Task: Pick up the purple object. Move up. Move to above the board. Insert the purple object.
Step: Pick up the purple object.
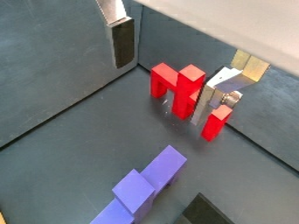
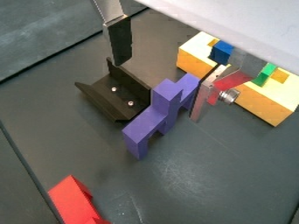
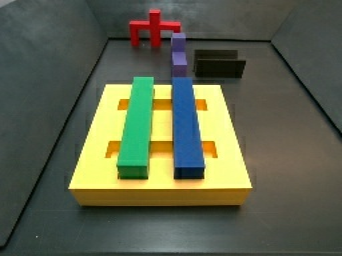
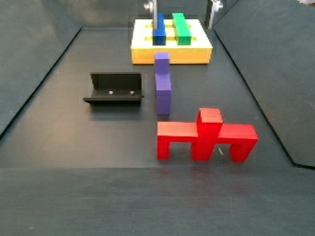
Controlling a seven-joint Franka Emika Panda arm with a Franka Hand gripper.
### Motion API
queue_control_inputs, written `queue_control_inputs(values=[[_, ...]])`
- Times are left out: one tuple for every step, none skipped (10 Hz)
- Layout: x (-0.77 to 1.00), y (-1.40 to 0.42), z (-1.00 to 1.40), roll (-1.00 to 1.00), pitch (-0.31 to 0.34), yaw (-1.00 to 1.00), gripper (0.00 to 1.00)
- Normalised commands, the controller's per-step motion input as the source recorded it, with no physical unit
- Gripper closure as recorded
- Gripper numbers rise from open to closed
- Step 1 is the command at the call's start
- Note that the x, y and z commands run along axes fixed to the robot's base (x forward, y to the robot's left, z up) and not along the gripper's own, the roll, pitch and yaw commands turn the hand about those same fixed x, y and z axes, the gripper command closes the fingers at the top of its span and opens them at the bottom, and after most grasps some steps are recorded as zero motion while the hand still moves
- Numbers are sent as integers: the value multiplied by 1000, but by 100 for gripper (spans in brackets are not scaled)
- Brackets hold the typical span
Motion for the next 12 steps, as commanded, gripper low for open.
queue_control_inputs(values=[[-66,0,-3,0,0,0,0],[-91,0,-6,0,0,0,0],[-63,0,0,0,0,0,0],[-49,0,0,0,0,0,0],[-26,0,0,0,0,0,0],[-46,0,0,0,0,0,0],[-83,0,-20,0,0,0,0],[-97,0,-31,0,0,0,0],[-66,0,0,0,0,0,0],[29,0,0,0,0,0,0],[83,0,0,0,0,0,0],[103,291,0,-86,27,-43,0]])
